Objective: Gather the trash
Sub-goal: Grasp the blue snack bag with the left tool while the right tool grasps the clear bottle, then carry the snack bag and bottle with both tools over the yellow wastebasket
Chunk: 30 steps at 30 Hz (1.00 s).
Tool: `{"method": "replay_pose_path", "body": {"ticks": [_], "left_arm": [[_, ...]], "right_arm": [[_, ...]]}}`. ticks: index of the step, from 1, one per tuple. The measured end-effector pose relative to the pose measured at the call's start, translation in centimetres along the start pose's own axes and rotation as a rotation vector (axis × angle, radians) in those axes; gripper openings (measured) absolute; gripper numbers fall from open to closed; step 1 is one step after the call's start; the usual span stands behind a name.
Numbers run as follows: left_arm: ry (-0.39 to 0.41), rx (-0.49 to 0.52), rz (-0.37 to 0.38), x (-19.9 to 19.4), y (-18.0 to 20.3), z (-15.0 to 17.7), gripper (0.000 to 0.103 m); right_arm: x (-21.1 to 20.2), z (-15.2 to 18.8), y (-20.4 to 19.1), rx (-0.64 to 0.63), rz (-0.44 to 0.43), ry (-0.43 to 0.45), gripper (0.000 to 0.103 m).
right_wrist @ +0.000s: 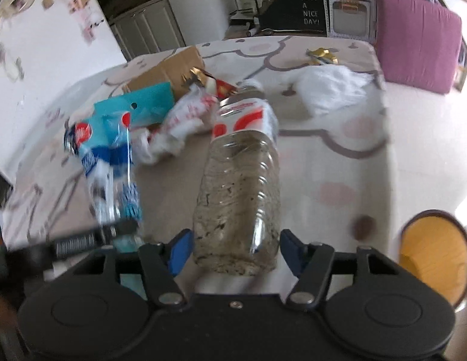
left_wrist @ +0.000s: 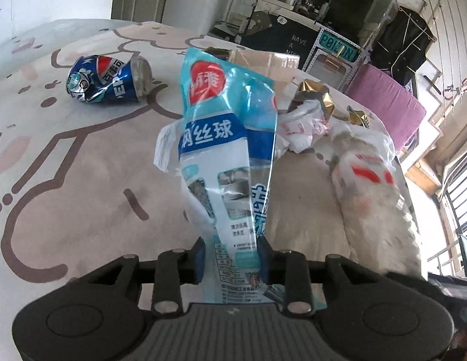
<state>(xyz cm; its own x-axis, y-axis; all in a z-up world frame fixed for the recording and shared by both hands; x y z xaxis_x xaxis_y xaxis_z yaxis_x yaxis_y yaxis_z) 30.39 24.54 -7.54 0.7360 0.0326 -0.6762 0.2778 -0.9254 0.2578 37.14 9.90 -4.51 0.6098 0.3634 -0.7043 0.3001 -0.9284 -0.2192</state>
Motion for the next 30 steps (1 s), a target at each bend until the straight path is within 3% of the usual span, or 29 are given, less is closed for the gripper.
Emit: {"method": "replay_pose_path", "body": {"ticks": [7, 13, 19, 24, 30], "left_arm": [[0.009, 0.023, -0.022, -0.3, 2.0, 0.9, 0.033], [0.028, 0.028, -0.071, -0.1, 3.4, 1.4, 0.034], [0.055, 0.023, -0.087, -0.1, 3.7, 1.5, 0.029], [0.066, 0.003, -0.072, -1.2, 4.0, 2.3, 0.019], [0.087, 0.03, -0.035, -2.8, 5.3, 3.3, 0.017]], "right_arm": [[-3.6, 1.4, 2.6, -0.091, 0.063, 0.05, 0.067], [-1.4, 1.5, 1.7, -0.165, 0.12, 0.163, 0.072], [-0.2, 1.5, 1.3, -0.19, 0.145, 0.197, 0.073], [-0.3, 1.4, 2.0, -0.166, 0.131, 0.19, 0.064], [-1.5, 2.2, 2.6, -0.146, 0.097, 0.203, 0.061]]}}
Point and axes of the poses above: each gripper's, at about its wrist camera, not at the fingertips, and x roughly the way its jaws point, y to its right, z to its underside, the point moved 5 cm from there along x, roughly the way its jaws point, and after that the axes turned 8 degrees about y, right-handed, at the moved point
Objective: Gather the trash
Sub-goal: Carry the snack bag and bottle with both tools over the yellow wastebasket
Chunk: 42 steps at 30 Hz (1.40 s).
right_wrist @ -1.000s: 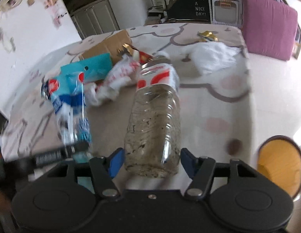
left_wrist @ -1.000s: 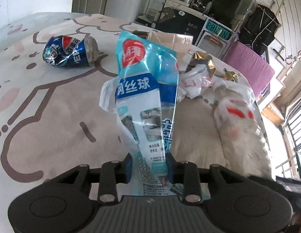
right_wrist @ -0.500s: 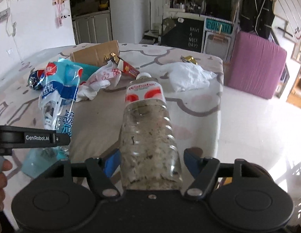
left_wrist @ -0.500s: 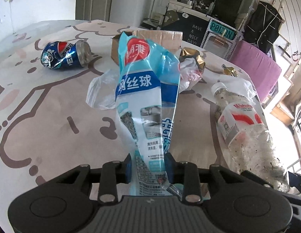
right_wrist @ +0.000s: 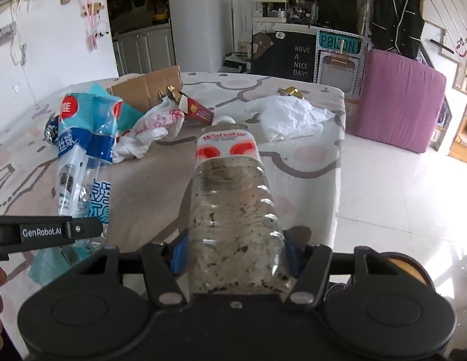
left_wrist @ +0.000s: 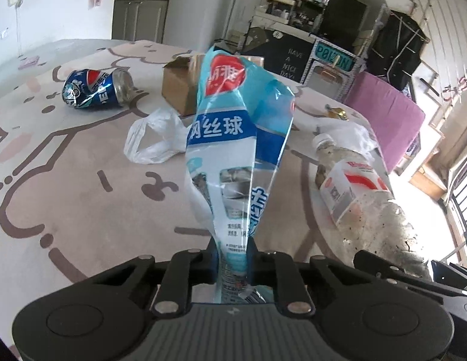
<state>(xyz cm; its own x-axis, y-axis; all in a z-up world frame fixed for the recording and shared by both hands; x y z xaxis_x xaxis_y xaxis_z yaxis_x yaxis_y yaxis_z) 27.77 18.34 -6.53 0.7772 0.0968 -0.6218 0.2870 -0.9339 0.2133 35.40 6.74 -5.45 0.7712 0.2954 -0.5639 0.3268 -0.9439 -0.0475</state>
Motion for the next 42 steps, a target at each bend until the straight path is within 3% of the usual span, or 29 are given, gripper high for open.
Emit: {"method": "replay_pose_path", "body": {"ticks": [17, 24, 31, 42], "left_arm": [[0.154, 0.012, -0.015, -8.6, 1.6, 0.2, 0.016], [0.207, 0.044, 0.009, -10.5, 3.2, -0.3, 0.016], [0.215, 0.076, 0.076, -11.2, 6.0, 0.7, 0.016], [0.192, 0.153, 0.214, -11.6, 13.0, 2.6, 0.016]], "right_arm": [[-8.6, -0.8, 2.1, 0.035, -0.027, 0.162, 0.06], [-10.7, -1.2, 2.7, 0.047, -0.042, 0.205, 0.06], [-13.2, -0.5, 4.1, 0.057, -0.004, 0.257, 0.061], [-17.4, 1.8, 9.7, 0.115, 0.122, 0.291, 0.061]]}}
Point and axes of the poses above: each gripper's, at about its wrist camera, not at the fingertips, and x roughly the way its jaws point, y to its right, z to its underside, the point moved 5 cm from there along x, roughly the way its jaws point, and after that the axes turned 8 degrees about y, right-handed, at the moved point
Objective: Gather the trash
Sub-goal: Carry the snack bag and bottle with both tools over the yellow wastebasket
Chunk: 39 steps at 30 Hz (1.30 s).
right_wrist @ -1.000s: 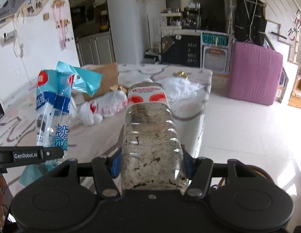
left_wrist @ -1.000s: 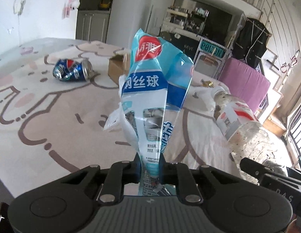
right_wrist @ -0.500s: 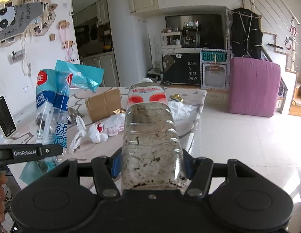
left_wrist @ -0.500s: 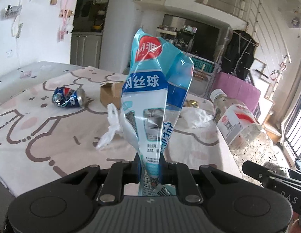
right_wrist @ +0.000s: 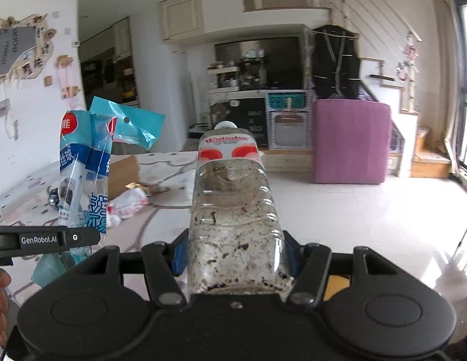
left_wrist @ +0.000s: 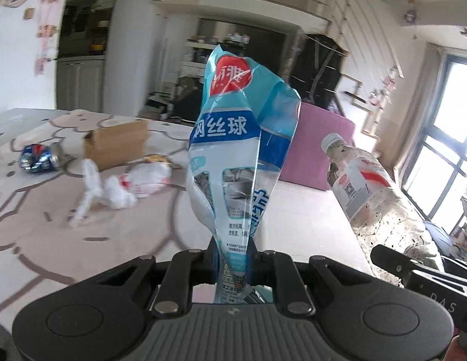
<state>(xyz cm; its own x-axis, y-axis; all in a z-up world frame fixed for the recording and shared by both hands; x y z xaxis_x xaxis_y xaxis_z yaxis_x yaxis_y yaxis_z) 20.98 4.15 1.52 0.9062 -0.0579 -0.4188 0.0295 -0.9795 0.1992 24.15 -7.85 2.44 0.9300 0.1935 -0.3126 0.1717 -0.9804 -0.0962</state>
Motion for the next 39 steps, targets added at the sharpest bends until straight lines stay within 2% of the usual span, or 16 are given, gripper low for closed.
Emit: {"method": "replay_pose_path", "body": {"ticks": [14, 21, 30, 39], "left_arm": [[-0.085, 0.111, 0.182, 5.5, 12.3, 3.3, 0.016], [-0.182, 0.142, 0.24, 9.7, 16.8, 6.5, 0.016], [-0.345, 0.123, 0.261, 15.7, 18.8, 11.3, 0.016], [-0.558, 0.129, 0.224, 23.1, 19.2, 17.6, 0.017]], "right_arm": [[-2.7, 2.5, 11.7, 0.075, 0.196, -0.02, 0.061], [-2.3, 5.4, 17.0, 0.112, 0.278, -0.076, 0.061], [0.3, 8.6, 21.4, 0.137, 0.332, -0.159, 0.061], [3.1, 12.0, 24.1, 0.16, 0.355, -0.244, 0.061]]}}
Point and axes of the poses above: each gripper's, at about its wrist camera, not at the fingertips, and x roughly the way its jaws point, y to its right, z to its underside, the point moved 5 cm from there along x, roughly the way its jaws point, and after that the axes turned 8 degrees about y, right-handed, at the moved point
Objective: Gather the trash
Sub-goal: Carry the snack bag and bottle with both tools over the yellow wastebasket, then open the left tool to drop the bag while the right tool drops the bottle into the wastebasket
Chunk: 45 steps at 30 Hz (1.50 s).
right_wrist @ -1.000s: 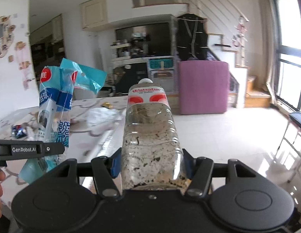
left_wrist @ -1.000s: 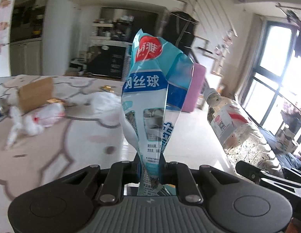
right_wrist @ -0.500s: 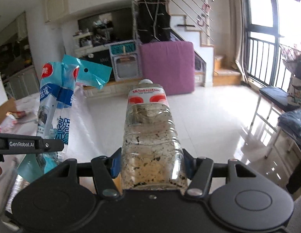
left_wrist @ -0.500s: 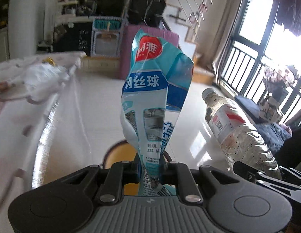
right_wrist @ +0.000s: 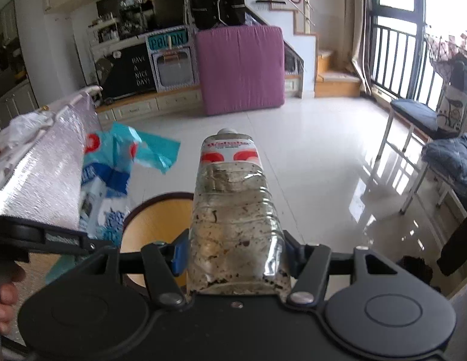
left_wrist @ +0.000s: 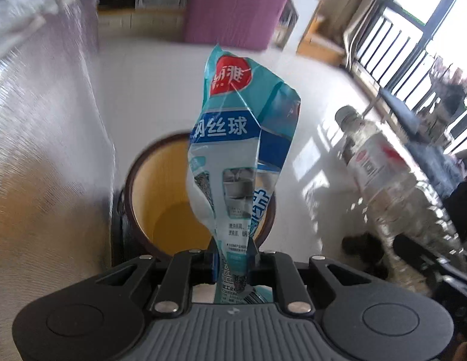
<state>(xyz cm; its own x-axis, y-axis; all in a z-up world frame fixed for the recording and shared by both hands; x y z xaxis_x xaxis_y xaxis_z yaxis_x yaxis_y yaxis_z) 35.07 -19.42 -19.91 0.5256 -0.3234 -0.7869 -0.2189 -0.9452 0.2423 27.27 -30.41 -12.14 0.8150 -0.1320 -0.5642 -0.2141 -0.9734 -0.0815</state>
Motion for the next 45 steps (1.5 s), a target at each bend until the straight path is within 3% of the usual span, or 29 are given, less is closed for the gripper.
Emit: {"method": "replay_pose_path", "body": {"ticks": [4, 10, 15, 18, 21, 23, 24, 32, 37, 42, 45], "left_arm": [[-0.122, -0.061, 0.004, 4.5, -1.2, 0.6, 0.017], [-0.352, -0.283, 0.062, 10.1, -4.3, 1.9, 0.018], [-0.414, -0.33, 0.016, 13.3, -6.2, 1.0, 0.019], [-0.406, -0.282, -0.032, 14.9, -6.9, -0.6, 0.025], [-0.402, -0.241, -0.054, 16.2, -7.3, -1.9, 0.043], [-0.389, -0.217, -0.059, 16.6, -7.5, -2.5, 0.066], [-0.373, -0.205, -0.066, 16.6, -7.7, -2.9, 0.07], [-0.27, -0.237, -0.046, 14.8, -8.9, -1.8, 0.068], [-0.196, -0.125, -0.083, 10.9, -9.0, -0.5, 0.068], [-0.176, 0.019, -0.136, 9.4, -8.5, -0.4, 0.069], [-0.181, 0.051, -0.14, 9.4, -8.2, -0.3, 0.073]], "right_arm": [[2.2, 0.9, 0.3, -0.004, -0.005, -0.047, 0.061], [5.1, 1.8, -0.3, -0.025, -0.04, -0.113, 0.061], [7.1, 2.2, -1.1, -0.042, -0.077, -0.148, 0.061], [8.1, 2.4, -1.6, -0.06, -0.092, -0.162, 0.061], [9.1, 2.6, -2.1, -0.068, -0.119, -0.189, 0.061], [9.7, 2.8, -2.2, -0.062, -0.142, -0.215, 0.061], [10.1, 2.9, -2.3, -0.059, -0.151, -0.229, 0.061], [13.4, 3.5, -2.8, -0.047, -0.17, -0.316, 0.061], [16.4, 2.3, -3.7, 0.006, -0.189, -0.353, 0.062], [19.7, 1.7, -4.7, 0.114, -0.22, -0.376, 0.063], [20.9, 1.8, -4.7, 0.168, -0.212, -0.395, 0.077]]}}
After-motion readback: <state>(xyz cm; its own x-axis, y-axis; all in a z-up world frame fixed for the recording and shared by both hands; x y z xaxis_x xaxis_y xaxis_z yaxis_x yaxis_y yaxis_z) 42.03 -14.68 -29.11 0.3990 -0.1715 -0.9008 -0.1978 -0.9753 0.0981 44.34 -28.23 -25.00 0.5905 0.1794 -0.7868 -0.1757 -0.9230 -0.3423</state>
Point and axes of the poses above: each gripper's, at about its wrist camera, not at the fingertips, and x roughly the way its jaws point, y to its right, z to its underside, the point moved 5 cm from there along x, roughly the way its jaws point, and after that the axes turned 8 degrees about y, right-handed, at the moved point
